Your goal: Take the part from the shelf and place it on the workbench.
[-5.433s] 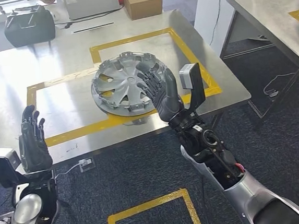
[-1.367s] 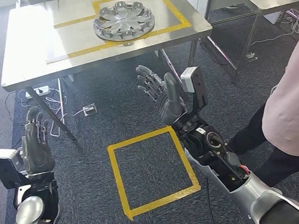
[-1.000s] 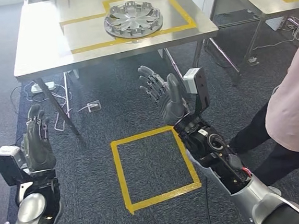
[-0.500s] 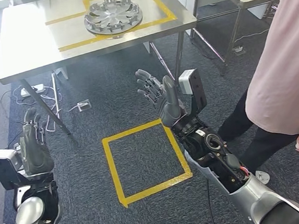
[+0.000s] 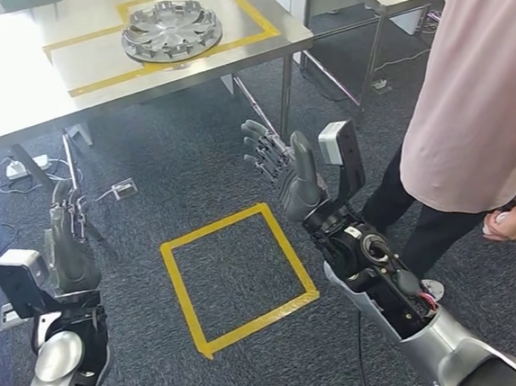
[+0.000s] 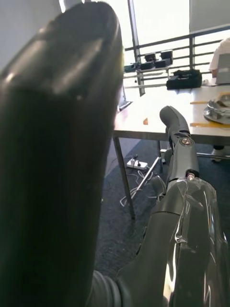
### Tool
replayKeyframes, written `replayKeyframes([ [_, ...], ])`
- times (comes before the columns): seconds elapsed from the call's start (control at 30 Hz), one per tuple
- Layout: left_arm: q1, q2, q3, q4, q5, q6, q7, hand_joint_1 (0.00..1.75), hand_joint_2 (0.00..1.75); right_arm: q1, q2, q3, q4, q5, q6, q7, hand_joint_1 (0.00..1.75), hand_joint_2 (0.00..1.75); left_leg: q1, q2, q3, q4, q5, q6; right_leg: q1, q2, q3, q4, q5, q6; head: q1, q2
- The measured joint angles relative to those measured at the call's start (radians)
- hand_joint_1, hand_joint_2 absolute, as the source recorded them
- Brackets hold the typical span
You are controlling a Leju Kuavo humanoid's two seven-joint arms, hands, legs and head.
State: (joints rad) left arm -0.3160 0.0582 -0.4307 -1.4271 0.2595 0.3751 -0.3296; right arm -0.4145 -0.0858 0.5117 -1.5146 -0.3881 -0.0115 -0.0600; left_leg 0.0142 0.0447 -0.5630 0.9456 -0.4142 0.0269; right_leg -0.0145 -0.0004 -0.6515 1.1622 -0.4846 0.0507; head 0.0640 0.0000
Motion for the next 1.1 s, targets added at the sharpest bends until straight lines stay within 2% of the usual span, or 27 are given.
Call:
replayKeyframes([
  [0.07, -0.001, 0.0, 0.0, -0.001, -0.001, 0.0, 0.0, 0.0, 0.0, -0.002, 0.0, 0.0, -0.001, -0.002, 0.001, 0.0, 0.0, 0.0, -0.002, 0.014, 0.0, 0.004, -0.002, -0.006, 0.005, -0.033, 0.077, -0.149, 0.053, -0.006, 0.007, 0.0],
  [0.1, -0.001, 0.0, 0.0, -0.001, -0.001, 0.0, 0.0, 0.0, 0.0, -0.003, 0.0, 0.0, -0.001, -0.003, 0.001, 0.0, 0.0, 0.0, -0.005, 0.02, -0.001, 0.005, -0.002, -0.011, 0.009, -0.046, 0.098, -0.195, 0.064, -0.013, 0.009, 0.0],
  [0.13, -0.002, 0.0, 0.0, -0.002, -0.001, 0.0, 0.0, 0.0, 0.0, -0.004, 0.0, 0.0, -0.001, -0.003, 0.001, 0.0, 0.0, 0.0, -0.007, 0.027, -0.002, 0.006, -0.002, -0.016, 0.013, -0.052, 0.105, -0.216, 0.066, -0.019, 0.009, 0.0],
  [0.2, -0.003, -0.001, 0.0, -0.002, -0.001, 0.0, 0.0, 0.0, 0.0, -0.005, 0.0, -0.001, -0.001, -0.002, 0.001, 0.0, 0.0, 0.0, -0.009, 0.042, -0.002, 0.006, -0.002, -0.026, 0.015, -0.035, 0.101, -0.218, 0.071, -0.033, 0.004, 0.0],
  [0.23, -0.004, -0.001, 0.0, -0.003, -0.001, 0.0, 0.0, 0.0, 0.0, -0.005, 0.0, -0.001, -0.002, -0.002, 0.001, 0.0, 0.0, 0.0, -0.007, 0.039, -0.004, 0.013, -0.009, -0.032, 0.013, -0.026, 0.1, -0.22, 0.074, -0.04, 0.001, 0.0],
  [0.27, -0.005, 0.0, 0.0, -0.004, -0.002, 0.0, 0.0, 0.0, 0.0, -0.006, 0.0, -0.001, -0.002, -0.002, 0.001, 0.0, 0.0, 0.0, -0.005, 0.025, -0.013, 0.036, -0.027, -0.038, 0.011, -0.018, 0.099, -0.223, 0.079, -0.047, -0.002, 0.0],
  [0.3, -0.005, 0.0, 0.0, -0.005, -0.002, 0.0, 0.0, 0.0, 0.0, -0.007, 0.0, -0.001, -0.002, -0.001, 0.001, 0.0, 0.0, 0.0, -0.004, 0.004, -0.032, 0.08, -0.055, -0.042, 0.009, -0.01, 0.098, -0.225, 0.083, -0.053, -0.008, 0.0],
  [0.37, -0.003, 0.001, 0.0, -0.005, -0.002, 0.0, -0.001, 0.0, 0.0, -0.006, 0.002, 0.0, -0.002, -0.001, 0.002, 0.0, 0.0, 0.0, -0.002, -0.031, -0.096, 0.221, -0.126, -0.046, 0.008, 0.006, 0.091, -0.225, 0.088, -0.061, -0.021, 0.0],
  [0.4, -0.001, 0.001, 0.0, -0.005, -0.002, 0.0, -0.001, 0.0, 0.0, -0.004, 0.002, 0.0, -0.002, -0.001, 0.002, 0.0, 0.0, 0.0, -0.002, -0.036, -0.127, 0.284, -0.149, -0.046, 0.008, 0.016, 0.087, -0.225, 0.091, -0.062, -0.027, 0.0],
  [0.43, 0.001, 0.001, 0.0, -0.005, -0.002, 0.0, 0.0, 0.0, 0.0, -0.003, 0.002, 0.0, -0.002, -0.001, 0.003, 0.0, 0.0, 0.0, -0.002, -0.038, -0.143, 0.316, -0.152, -0.045, 0.009, 0.027, 0.084, -0.225, 0.093, -0.063, -0.03, 0.0],
  [0.47, 0.002, 0.002, 0.0, -0.005, -0.002, 0.0, 0.0, 0.0, 0.0, -0.001, 0.002, 0.0, -0.001, -0.001, 0.003, 0.0, 0.0, 0.0, -0.002, -0.04, -0.14, 0.307, -0.136, -0.043, 0.009, 0.039, 0.082, -0.224, 0.095, -0.062, -0.034, 0.0],
  [0.5, 0.002, 0.002, 0.0, -0.005, -0.002, 0.0, 0.0, 0.0, 0.0, -0.001, 0.002, 0.0, -0.001, -0.001, 0.003, 0.0, 0.0, 0.0, -0.002, -0.044, -0.115, 0.256, -0.103, -0.039, 0.009, 0.051, 0.081, -0.224, 0.097, -0.061, -0.037, 0.0],
  [0.57, 0.001, 0.002, 0.0, -0.006, -0.002, 0.0, 0.0, 0.0, 0.0, -0.001, 0.002, 0.0, -0.001, -0.001, 0.003, 0.0, 0.0, 0.0, -0.001, -0.076, -0.042, 0.105, -0.035, -0.028, 0.01, 0.072, 0.078, -0.222, 0.1, -0.056, -0.041, 0.0],
  [0.6, 0.0, 0.002, 0.0, -0.006, -0.002, 0.0, 0.0, 0.0, 0.0, -0.001, 0.003, 0.0, -0.001, -0.001, 0.003, 0.0, 0.0, 0.0, -0.001, -0.091, -0.017, 0.05, -0.017, -0.025, 0.011, 0.082, 0.075, -0.221, 0.101, -0.052, -0.041, 0.0],
  [0.63, 0.0, 0.002, 0.0, -0.006, -0.002, 0.0, 0.0, 0.0, 0.0, 0.0, 0.003, 0.0, -0.001, -0.001, 0.003, 0.0, 0.0, 0.0, -0.002, -0.101, -0.004, 0.02, -0.01, -0.023, 0.01, 0.09, 0.071, -0.22, 0.103, -0.047, -0.041, 0.0],
  [0.67, 0.001, 0.002, 0.0, -0.007, -0.002, 0.0, 0.0, 0.0, 0.0, 0.0, 0.003, 0.0, -0.001, -0.001, 0.002, 0.0, 0.0, 0.0, -0.004, -0.101, -0.001, 0.01, -0.01, -0.022, 0.009, 0.099, 0.067, -0.22, 0.105, -0.041, -0.04, 0.0],
  [0.7, 0.001, 0.002, 0.0, -0.008, -0.002, 0.0, 0.0, 0.0, 0.0, 0.001, 0.003, 0.0, -0.002, -0.001, 0.002, 0.0, 0.0, 0.0, -0.003, -0.09, -0.001, 0.009, -0.007, -0.019, 0.008, 0.108, 0.064, -0.222, 0.108, -0.035, -0.039, 0.0],
  [0.73, 0.0, 0.002, 0.0, -0.008, -0.002, 0.0, 0.0, 0.0, 0.0, 0.001, 0.002, -0.001, -0.002, -0.001, 0.002, 0.0, 0.0, 0.0, -0.002, -0.08, 0.0, 0.005, -0.005, -0.015, 0.008, 0.107, 0.061, -0.219, 0.107, -0.03, -0.039, 0.0],
  [0.77, -0.001, 0.001, 0.0, -0.008, -0.002, 0.0, 0.0, 0.0, 0.0, 0.001, 0.002, -0.001, -0.002, -0.001, 0.002, 0.0, 0.0, 0.0, 0.0, -0.069, 0.001, 0.002, -0.002, -0.009, 0.009, 0.094, 0.054, -0.205, 0.095, -0.025, -0.036, 0.0],
  [0.8, -0.001, 0.001, 0.0, -0.008, -0.003, 0.0, -0.001, 0.0, 0.0, 0.0, 0.002, -0.001, -0.002, -0.001, 0.002, 0.0, 0.0, 0.0, 0.003, -0.058, 0.002, -0.002, 0.001, -0.005, 0.011, 0.072, 0.037, -0.167, 0.07, -0.02, -0.029, 0.0],
  [0.87, 0.0, 0.0, 0.0, -0.008, -0.003, 0.0, -0.001, 0.0, 0.0, 0.001, 0.002, -0.001, -0.002, -0.001, 0.002, 0.0, 0.0, 0.0, 0.003, -0.038, 0.002, -0.003, 0.001, -0.001, 0.007, 0.025, -0.021, -0.031, -0.003, -0.01, -0.014, 0.0],
  [0.9, 0.001, 0.0, 0.0, -0.008, -0.003, 0.0, 0.0, 0.0, 0.0, 0.003, 0.002, -0.001, -0.001, -0.001, 0.002, 0.0, 0.0, 0.0, 0.002, -0.027, 0.002, -0.003, 0.001, 0.0, 0.004, 0.015, -0.05, 0.038, -0.031, -0.005, -0.009, 0.0],
  [0.93, 0.002, 0.0, 0.0, -0.008, -0.003, 0.0, 0.0, 0.0, 0.0, 0.005, 0.002, -0.001, -0.001, -0.001, 0.002, 0.0, 0.0, 0.0, 0.002, -0.017, 0.002, -0.003, 0.0, -0.001, 0.001, 0.011, -0.068, 0.08, -0.041, -0.001, -0.007, 0.0],
  [0.97, 0.003, 0.0, 0.0, -0.008, -0.004, 0.0, 0.0, 0.0, 0.0, 0.006, 0.002, -0.001, -0.001, -0.001, 0.002, 0.0, 0.0, 0.0, 0.003, -0.006, 0.002, -0.002, -0.001, -0.002, -0.002, 0.008, -0.065, 0.079, -0.031, 0.002, -0.004, 0.0],
  [1.0, 0.003, 0.0, 0.0, -0.008, -0.004, 0.0, 0.0, 0.0, 0.0, 0.007, 0.002, -0.001, -0.001, -0.001, 0.002, 0.0, 0.0, 0.0, 0.004, 0.003, 0.003, -0.001, -0.002, -0.004, -0.004, 0.002, -0.041, 0.035, -0.003, 0.004, -0.001, 0.0],
  [1.03, 0.003, -0.001, 0.0, -0.008, -0.005, 0.0, 0.0, 0.0, 0.0, 0.006, 0.002, -0.001, -0.001, -0.001, 0.002, 0.0, 0.0, 0.0, 0.004, 0.013, 0.005, 0.001, -0.005, -0.007, -0.006, -0.009, -0.001, -0.04, 0.034, 0.005, 0.003, 0.0],
  [1.1, 0.002, -0.001, 0.0, -0.008, -0.006, 0.0, 0.0, 0.0, 0.0, 0.004, 0.002, -0.001, -0.001, -0.001, 0.002, 0.0, 0.0, 0.0, 0.001, 0.028, 0.006, 0.005, -0.01, -0.016, 0.0, -0.042, 0.066, -0.173, 0.078, -0.002, 0.011, 0.0],
])
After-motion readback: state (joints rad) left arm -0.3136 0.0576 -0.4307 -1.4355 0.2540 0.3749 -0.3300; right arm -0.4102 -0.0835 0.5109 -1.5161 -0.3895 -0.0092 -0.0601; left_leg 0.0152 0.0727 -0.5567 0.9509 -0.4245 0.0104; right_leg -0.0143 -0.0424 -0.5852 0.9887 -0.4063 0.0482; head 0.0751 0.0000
